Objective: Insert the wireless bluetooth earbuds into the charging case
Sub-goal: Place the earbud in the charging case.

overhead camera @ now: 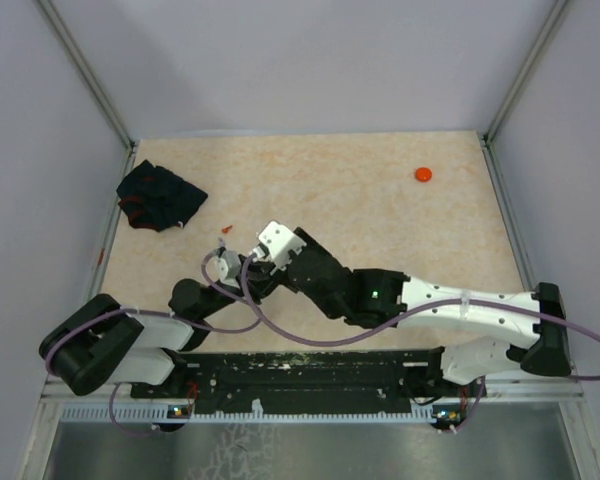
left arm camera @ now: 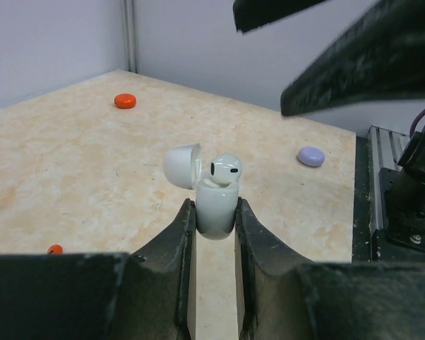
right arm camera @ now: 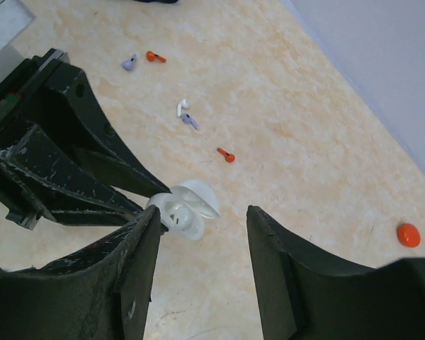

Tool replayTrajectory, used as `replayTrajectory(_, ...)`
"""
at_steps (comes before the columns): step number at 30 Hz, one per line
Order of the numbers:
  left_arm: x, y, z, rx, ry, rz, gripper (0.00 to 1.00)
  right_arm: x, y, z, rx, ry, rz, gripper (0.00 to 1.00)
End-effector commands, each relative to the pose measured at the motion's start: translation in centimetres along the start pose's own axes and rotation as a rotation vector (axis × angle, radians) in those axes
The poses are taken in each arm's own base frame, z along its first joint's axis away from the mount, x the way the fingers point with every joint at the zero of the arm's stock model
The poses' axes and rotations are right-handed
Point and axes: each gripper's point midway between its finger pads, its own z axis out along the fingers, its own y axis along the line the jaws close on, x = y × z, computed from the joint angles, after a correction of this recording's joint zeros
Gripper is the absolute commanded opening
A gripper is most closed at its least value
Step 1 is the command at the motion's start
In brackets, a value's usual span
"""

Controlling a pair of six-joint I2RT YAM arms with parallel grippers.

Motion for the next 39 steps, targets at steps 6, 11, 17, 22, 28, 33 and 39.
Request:
replayTrajectory(6,-4.9,-2.1,0.1,0.105,-0.199,0.106,0.0,-1.0,-2.8,-1.7,-0.059,-0.011,0.225,0.55)
replayTrajectory(11,-5.0,-2.2,0.0,0.112,-0.201,0.113,0.0,0.3,-1.6,-1.1,-0.095,0.03,0.206,0.6)
replayTrajectory(17,-5.2,-2.7,0.0,0.14,-0.202,0.117,0.0,1.1,-1.6,-0.1,-0.056,0.066,0.2,0.61)
replayTrajectory(22,-5.1,-3.0,-0.1,0.158,-0.199,0.133,0.0,2.0,-1.7,0.5,-0.024,0.119,0.191,0.61)
replayTrajectory(28,-5.3,-3.0,-0.1,0.16,-0.204,0.159,0.0,3.1,-1.9,0.9,0.0,0.178,0.184,0.61)
replayTrajectory(33,-5.3,-3.2,-0.2,0.169,-0.206,0.179,0.0,3.9,-2.7,1.0,0.047,0.235,0.194,0.61)
replayTrajectory(39,-5.2,-3.4,-0.2,0.188,-0.202,0.197,0.0,4.3,-2.8,1.2,0.06,0.287,0.225,0.61)
